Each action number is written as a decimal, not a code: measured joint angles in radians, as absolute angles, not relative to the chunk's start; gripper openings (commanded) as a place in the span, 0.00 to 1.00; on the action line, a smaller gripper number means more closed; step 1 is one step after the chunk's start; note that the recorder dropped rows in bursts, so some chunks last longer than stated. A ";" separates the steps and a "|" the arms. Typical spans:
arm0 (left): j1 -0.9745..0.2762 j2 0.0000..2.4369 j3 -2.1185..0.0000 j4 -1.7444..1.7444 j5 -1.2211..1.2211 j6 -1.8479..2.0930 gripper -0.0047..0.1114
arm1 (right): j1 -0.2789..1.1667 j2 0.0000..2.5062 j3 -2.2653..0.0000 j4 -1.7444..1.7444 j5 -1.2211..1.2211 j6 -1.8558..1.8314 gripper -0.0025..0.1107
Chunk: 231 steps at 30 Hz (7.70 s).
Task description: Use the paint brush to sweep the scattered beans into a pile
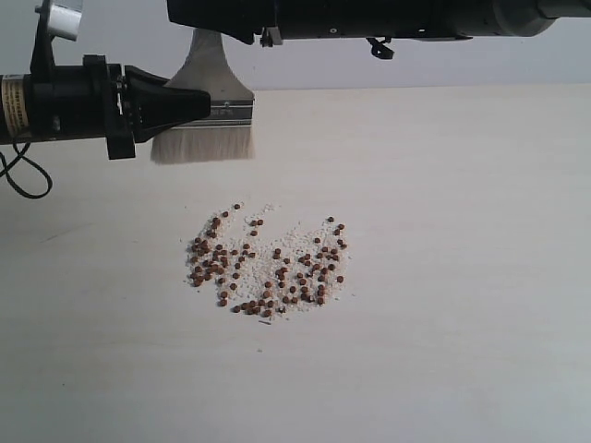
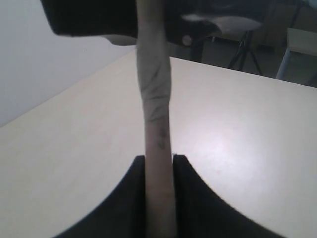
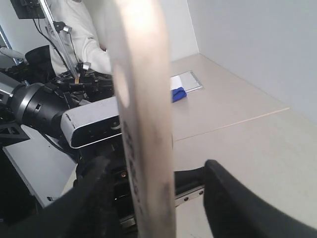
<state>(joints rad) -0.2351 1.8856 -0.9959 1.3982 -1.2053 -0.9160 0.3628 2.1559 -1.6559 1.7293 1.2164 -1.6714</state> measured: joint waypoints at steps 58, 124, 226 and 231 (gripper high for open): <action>-0.237 1.886 -0.996 1.301 -1.206 -0.928 0.88 | 0.337 2.154 -1.658 1.739 1.172 -1.612 0.02; -0.112 0.127 -0.029 0.216 0.017 -0.362 0.04 | 0.769 1.064 -0.699 1.459 -0.781 -1.670 0.02; -0.112 0.106 -0.029 0.208 0.090 -0.392 0.04 | 0.187 1.363 -0.897 -1.733 0.183 1.681 0.02; -0.112 0.106 -0.029 0.208 0.090 -0.392 0.04 | 0.187 1.380 -0.904 -1.538 -0.429 1.301 0.02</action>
